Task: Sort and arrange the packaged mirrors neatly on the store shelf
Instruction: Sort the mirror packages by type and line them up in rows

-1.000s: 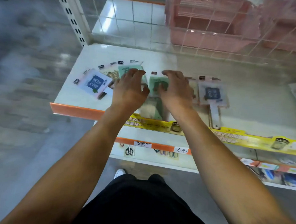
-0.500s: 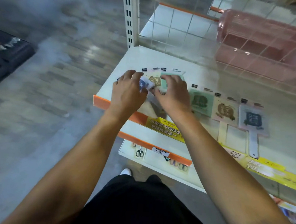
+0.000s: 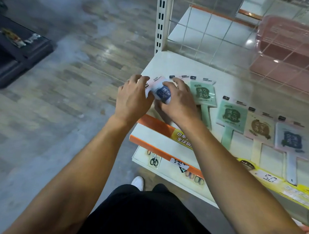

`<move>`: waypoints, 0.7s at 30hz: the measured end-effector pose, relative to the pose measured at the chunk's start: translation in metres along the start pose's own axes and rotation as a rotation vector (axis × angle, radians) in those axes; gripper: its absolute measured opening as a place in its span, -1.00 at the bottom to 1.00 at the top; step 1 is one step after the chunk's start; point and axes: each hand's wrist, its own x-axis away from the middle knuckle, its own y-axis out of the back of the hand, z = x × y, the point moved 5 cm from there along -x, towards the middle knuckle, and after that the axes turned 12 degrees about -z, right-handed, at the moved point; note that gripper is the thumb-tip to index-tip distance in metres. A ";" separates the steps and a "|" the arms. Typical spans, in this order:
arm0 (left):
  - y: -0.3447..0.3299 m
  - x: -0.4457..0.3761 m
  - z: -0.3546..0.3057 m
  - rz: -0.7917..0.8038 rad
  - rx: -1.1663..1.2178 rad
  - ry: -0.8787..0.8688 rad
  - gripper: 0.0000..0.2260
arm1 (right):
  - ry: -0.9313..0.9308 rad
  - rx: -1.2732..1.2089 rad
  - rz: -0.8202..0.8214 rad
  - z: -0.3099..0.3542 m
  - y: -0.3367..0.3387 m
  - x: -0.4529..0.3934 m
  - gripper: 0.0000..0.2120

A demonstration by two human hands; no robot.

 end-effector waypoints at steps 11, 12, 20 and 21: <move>-0.002 -0.006 0.011 0.022 0.020 0.009 -0.62 | 0.008 0.153 0.125 0.003 -0.014 -0.003 -0.42; -0.002 -0.006 0.011 0.020 0.024 0.007 -0.63 | 0.008 0.170 0.127 0.004 -0.014 -0.002 -0.42; 0.005 -0.005 0.011 0.005 0.053 0.019 -0.64 | 0.006 0.201 0.110 0.007 -0.010 -0.001 -0.50; 0.006 -0.005 0.011 0.002 0.056 0.019 -0.64 | 0.007 0.200 0.092 0.009 -0.008 -0.002 -0.50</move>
